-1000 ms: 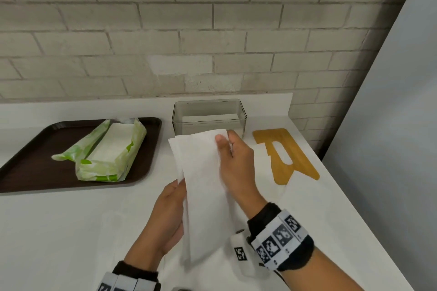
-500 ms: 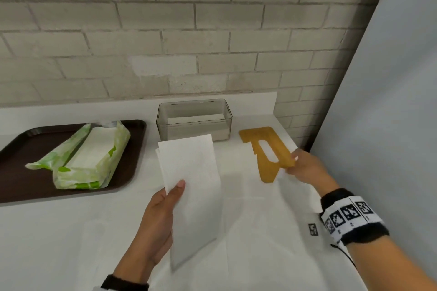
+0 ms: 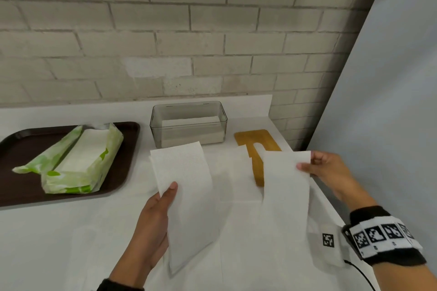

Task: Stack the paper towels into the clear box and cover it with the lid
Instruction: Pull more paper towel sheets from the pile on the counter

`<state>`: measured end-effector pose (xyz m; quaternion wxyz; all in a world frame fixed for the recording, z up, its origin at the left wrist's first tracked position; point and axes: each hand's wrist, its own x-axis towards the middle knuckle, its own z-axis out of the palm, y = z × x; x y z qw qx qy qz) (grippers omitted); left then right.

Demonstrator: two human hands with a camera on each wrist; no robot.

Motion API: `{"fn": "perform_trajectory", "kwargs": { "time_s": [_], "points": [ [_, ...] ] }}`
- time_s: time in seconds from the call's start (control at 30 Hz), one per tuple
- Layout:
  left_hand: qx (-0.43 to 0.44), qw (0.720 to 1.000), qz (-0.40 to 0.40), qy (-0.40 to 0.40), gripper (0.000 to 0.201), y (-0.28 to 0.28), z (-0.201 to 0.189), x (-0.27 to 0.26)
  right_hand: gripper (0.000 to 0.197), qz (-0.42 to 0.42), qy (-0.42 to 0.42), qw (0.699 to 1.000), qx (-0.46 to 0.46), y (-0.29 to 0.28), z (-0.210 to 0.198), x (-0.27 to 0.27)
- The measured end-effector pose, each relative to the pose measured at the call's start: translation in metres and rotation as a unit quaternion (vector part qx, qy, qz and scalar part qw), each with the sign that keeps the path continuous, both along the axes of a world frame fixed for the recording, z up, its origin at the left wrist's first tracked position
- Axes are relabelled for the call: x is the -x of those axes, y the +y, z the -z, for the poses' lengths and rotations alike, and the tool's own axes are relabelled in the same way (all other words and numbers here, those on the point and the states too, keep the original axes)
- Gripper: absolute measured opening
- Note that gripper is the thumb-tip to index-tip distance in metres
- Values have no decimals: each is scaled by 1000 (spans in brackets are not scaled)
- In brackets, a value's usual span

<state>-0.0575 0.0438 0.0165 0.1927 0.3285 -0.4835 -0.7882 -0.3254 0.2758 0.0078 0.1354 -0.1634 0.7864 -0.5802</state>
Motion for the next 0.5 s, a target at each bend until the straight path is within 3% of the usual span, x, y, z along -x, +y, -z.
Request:
{"fn": "perform_trajectory", "kwargs": {
  "time_s": [0.07,0.3,0.43,0.5],
  "points": [
    [3,1000,-4,-6,24,-1,0,0,4,-6,-1,996,90,-7,-18,-12],
    [21,1000,3,-2,28,2,-5,5,21,-113,-10,973,202,-53,-58,-65],
    [25,1000,6,-6,36,7,-7,11,28,-21,106,987,120,-100,-49,-93],
    [27,999,16,-15,57,13,-8,12,26,15,174,983,50,-121,-39,-111]
  ]
}}
